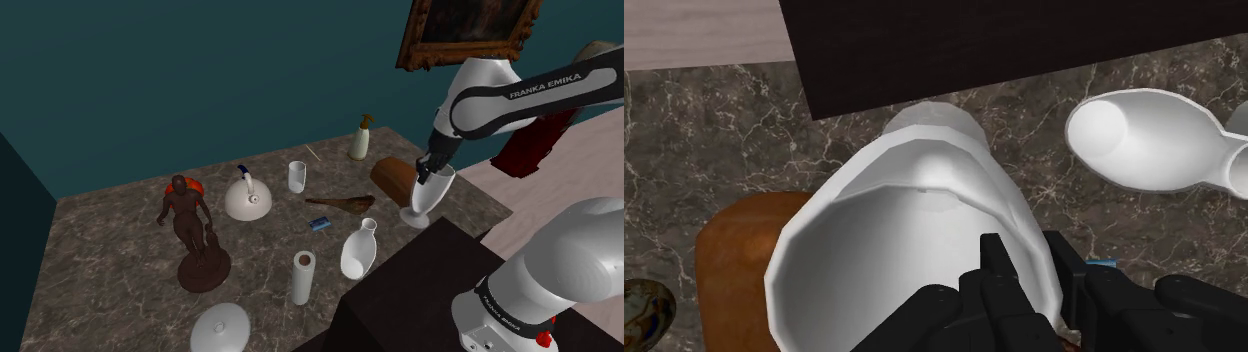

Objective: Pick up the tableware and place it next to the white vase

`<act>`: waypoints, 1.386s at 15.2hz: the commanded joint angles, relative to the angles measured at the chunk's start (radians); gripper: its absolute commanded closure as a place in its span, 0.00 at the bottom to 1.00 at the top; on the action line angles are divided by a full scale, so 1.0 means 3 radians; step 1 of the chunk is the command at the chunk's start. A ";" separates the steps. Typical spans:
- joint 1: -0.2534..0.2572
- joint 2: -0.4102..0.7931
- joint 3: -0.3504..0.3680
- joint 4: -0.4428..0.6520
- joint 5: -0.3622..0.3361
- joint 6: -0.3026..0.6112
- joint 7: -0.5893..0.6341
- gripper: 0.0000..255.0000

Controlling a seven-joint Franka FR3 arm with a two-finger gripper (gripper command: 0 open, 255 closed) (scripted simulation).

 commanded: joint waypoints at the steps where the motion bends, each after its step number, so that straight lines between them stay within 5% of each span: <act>1: 0.0000 -0.0084 0.0016 0.0048 0.0008 -0.0131 0.0002 1.00; 21: 0.0071 -0.0466 0.0198 0.0640 0.0144 -0.1108 0.0075 1.00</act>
